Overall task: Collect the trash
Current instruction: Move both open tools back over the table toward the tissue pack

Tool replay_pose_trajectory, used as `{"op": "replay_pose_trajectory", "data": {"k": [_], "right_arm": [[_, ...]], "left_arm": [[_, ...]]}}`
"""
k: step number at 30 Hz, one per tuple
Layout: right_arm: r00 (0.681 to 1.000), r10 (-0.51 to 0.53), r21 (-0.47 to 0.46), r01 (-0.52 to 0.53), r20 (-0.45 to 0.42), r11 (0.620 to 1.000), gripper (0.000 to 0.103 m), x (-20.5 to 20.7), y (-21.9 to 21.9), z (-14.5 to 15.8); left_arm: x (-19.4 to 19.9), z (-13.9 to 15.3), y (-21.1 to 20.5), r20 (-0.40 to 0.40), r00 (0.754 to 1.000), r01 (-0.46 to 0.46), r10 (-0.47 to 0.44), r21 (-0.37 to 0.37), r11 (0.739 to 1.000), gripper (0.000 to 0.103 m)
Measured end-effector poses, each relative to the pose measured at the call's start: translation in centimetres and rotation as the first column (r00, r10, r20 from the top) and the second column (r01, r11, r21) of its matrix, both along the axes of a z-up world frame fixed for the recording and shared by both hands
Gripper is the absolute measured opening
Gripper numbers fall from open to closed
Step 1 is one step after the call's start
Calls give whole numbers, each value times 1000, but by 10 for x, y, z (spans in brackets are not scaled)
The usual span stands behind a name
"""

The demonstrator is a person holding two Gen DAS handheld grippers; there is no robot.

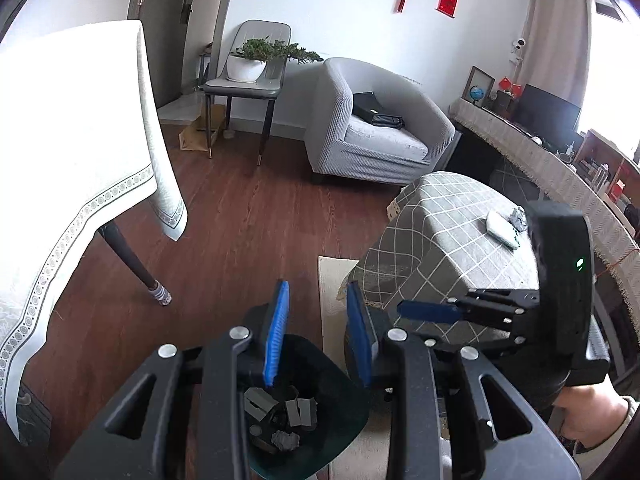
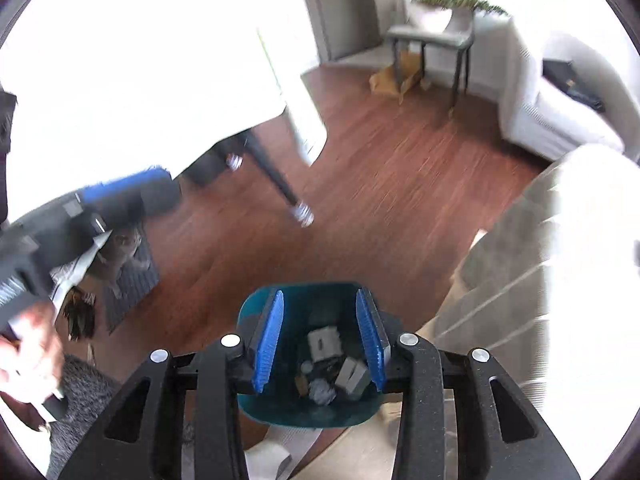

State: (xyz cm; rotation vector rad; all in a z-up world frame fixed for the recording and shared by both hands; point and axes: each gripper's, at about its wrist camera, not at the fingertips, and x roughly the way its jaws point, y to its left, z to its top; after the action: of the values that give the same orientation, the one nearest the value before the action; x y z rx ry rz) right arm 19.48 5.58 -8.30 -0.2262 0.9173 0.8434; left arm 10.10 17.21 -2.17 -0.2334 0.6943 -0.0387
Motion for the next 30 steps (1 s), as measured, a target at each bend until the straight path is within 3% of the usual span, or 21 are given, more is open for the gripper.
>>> {"op": "replay_pose_trajectory", "data": {"k": [6,8,18,23,30], "right_arm": [[995,-86,71,83,48,994,38,14,-48,32],[991,-122,86,117,55,989,38,22,-63,38],[958,-271,125,258,96,958,39,53,-139,64],[936,-339,153,323,92,934,53,56,-182,69],[901,-414,146,396,129,907,77,61,-228,79]], "left_arm": [[12,4,-30,8,998,55,-55,30,998,34],[14,5,-39,18,998,67,-68,38,997,44],[39,12,-87,31,990,134,-136,58,989,69],[56,18,-125,41,974,216,-223,127,968,85],[84,15,-167,44,953,289,-299,153,945,89]]}}
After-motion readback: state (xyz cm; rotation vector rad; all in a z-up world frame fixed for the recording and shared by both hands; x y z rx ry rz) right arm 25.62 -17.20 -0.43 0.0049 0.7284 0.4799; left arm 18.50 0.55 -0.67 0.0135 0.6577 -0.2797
